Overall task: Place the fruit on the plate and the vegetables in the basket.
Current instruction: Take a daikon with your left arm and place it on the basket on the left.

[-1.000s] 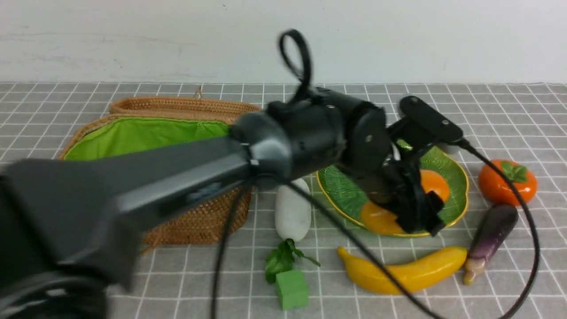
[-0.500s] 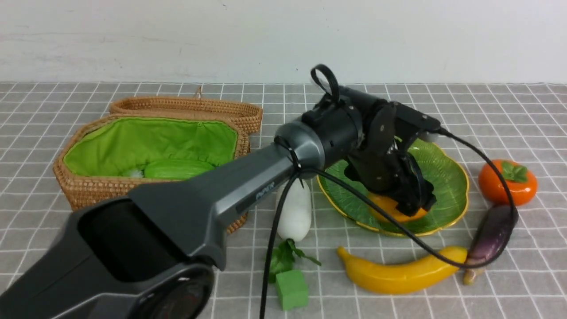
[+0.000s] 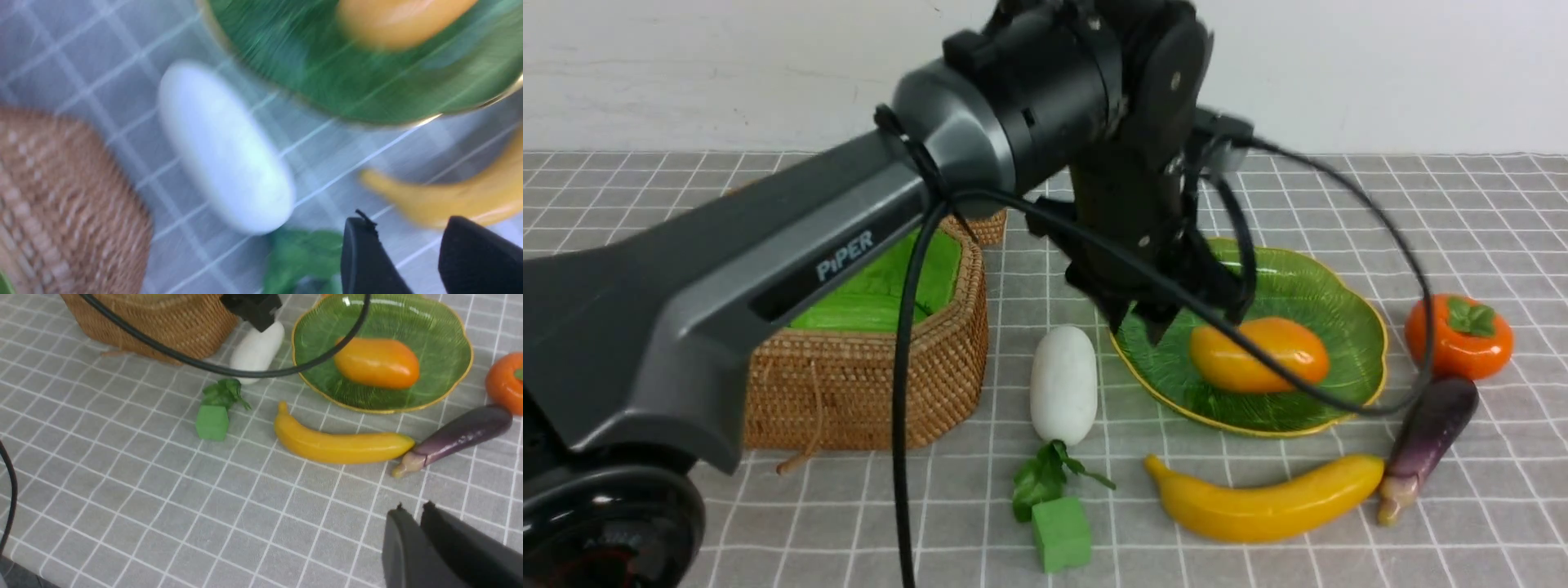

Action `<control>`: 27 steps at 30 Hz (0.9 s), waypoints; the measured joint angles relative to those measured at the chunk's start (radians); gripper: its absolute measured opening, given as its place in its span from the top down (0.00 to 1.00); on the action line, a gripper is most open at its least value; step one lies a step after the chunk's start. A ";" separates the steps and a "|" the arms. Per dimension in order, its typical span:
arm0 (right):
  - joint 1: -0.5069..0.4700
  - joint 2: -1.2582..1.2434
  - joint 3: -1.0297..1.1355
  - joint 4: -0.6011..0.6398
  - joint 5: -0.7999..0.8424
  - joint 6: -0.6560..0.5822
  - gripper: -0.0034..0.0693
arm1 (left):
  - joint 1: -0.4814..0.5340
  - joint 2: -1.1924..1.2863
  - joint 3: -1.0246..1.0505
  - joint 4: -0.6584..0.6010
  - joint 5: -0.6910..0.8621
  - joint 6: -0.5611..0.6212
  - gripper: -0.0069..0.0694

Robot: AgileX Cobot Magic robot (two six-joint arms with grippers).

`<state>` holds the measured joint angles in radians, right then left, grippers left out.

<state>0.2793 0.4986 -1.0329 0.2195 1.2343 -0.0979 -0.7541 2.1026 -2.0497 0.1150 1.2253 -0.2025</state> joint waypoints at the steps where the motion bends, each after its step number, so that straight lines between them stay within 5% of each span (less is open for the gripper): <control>1: 0.000 -0.002 0.005 0.000 0.000 -0.001 0.86 | 0.000 0.006 0.025 0.019 -0.008 0.000 0.52; 10: 0.000 -0.007 0.014 0.003 0.000 -0.003 0.86 | 0.000 0.125 0.074 0.219 -0.112 -0.114 0.15; 27: 0.000 -0.061 0.014 0.003 0.001 -0.004 0.85 | 0.000 0.226 0.060 0.279 -0.113 -0.184 0.22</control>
<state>0.2793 0.4377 -1.0193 0.2227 1.2355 -0.1021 -0.7541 2.3284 -1.9901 0.3945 1.1122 -0.3864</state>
